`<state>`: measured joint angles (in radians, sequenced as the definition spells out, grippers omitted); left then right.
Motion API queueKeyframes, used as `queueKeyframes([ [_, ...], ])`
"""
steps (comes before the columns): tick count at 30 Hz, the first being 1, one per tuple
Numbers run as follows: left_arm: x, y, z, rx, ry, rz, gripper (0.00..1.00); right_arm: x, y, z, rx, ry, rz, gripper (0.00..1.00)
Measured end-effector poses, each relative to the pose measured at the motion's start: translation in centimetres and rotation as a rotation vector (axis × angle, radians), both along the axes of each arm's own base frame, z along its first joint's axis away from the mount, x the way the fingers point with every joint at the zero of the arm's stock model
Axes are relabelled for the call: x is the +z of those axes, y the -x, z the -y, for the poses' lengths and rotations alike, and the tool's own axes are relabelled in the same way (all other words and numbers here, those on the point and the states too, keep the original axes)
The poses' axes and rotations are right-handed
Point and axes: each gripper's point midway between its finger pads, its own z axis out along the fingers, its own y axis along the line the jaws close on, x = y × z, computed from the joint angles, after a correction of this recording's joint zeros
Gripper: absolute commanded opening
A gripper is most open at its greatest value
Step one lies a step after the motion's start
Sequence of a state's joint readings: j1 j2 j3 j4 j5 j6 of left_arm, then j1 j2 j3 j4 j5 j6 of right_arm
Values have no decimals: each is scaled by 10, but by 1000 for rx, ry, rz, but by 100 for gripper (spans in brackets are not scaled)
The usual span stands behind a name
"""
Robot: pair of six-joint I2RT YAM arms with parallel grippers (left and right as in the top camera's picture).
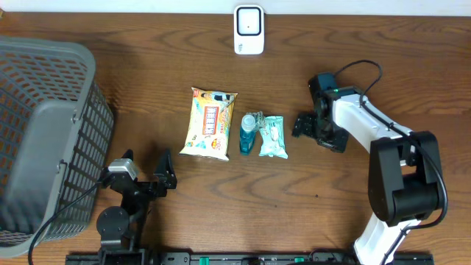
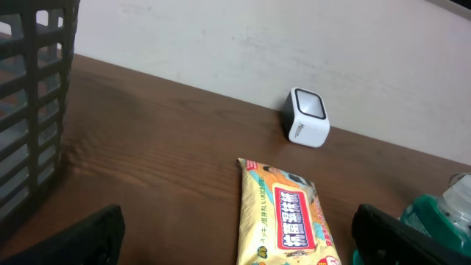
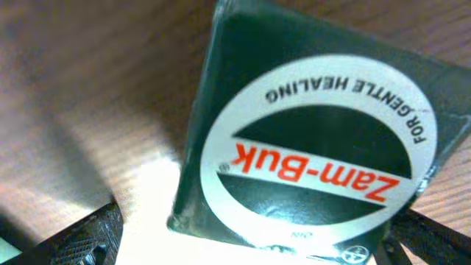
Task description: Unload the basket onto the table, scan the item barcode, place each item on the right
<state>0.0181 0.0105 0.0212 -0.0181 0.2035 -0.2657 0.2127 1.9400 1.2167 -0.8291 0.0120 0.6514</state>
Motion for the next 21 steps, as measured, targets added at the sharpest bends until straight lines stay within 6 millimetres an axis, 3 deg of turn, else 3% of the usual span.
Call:
queueKeyframes([
  [5, 0, 0, 0, 0, 0, 0, 98, 0, -6, 7, -140, -1, 19, 99],
  [12, 0, 0, 0, 0, 0, 0, 98, 1, -15, 33, -253, 13, 45, 99],
  [21, 0, 0, 0, 0, 0, 0, 98, 1, -22, 47, -268, 24, 69, 81],
])
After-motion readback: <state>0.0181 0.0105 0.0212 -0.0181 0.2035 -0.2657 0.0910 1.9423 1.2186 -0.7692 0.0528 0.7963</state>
